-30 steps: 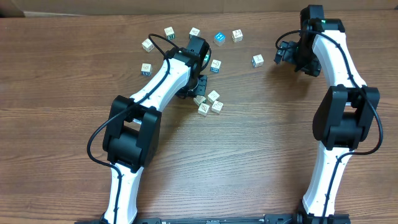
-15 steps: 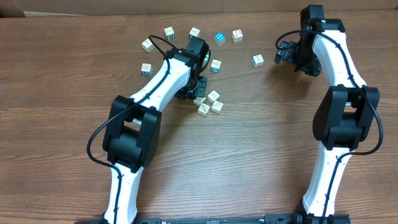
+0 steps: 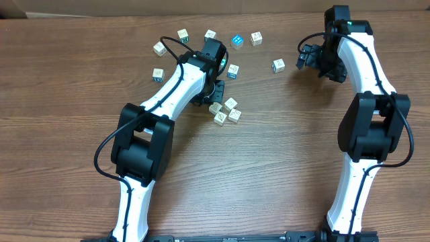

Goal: Form a circle

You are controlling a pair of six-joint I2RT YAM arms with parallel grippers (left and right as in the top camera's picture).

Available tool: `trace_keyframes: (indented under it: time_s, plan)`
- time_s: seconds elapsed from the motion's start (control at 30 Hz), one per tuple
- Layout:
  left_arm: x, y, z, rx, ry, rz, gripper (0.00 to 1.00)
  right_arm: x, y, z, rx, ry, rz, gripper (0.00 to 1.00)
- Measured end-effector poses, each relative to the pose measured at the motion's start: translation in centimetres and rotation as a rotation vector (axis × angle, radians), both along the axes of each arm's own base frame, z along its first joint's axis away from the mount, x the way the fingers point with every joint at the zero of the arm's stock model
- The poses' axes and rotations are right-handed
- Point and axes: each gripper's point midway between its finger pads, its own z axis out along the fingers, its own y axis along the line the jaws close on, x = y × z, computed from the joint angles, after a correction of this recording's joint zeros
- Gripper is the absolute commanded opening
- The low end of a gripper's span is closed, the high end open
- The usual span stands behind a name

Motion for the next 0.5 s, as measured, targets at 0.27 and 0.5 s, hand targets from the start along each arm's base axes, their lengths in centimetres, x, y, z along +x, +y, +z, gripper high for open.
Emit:
trace_keyframes:
  time_s: [0.27, 0.5]
  plan:
    - [1.9, -0.9, 0.5, -0.038, -0.081, 0.000, 0.04, 0.0, 0.0, 0.0, 0.000, 0.000, 0.000, 1.00]
    - [2.6, -1.3, 1.2, -0.047, -0.100, -0.003, 0.04, 0.0, 0.0, 0.0, 0.000, 0.000, 0.000, 1.00]
